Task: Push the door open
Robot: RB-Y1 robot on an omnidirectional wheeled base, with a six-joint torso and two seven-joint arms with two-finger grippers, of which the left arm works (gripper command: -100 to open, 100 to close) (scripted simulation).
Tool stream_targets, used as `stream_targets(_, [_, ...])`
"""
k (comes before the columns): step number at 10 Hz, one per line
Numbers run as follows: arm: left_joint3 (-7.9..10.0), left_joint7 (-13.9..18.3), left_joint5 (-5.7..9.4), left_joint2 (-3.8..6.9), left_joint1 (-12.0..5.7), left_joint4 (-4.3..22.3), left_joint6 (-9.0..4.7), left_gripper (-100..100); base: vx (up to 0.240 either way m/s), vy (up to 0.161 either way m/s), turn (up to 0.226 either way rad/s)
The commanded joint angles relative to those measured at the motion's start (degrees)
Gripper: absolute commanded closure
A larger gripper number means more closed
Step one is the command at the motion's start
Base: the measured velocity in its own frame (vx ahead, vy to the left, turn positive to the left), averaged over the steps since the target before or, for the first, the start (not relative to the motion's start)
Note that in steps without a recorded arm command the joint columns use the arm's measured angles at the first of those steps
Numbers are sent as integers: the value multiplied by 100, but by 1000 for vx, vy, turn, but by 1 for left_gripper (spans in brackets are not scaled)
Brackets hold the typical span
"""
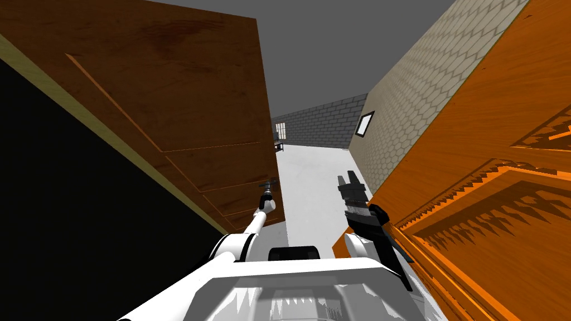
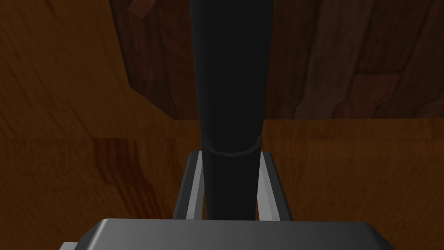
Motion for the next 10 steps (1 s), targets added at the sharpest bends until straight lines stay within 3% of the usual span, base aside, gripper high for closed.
stream_targets(1, [8, -4, 0, 18, -4, -10, -15, 100, 0, 0, 0])
stream_targets(2, [106, 26, -82, 159, -34, 38, -6, 100, 99, 30, 71])
stream_targets(4, [185, 45, -143, 234, -60, 66, -10, 100, 127, 57, 55])
stream_targets(8, [221, 53, -170, 258, -72, 79, -12, 100, 81, 22, 41])
stream_targets(10, [357, 86, -276, 307, -117, 128, -19, 100, 90, 20, 132])
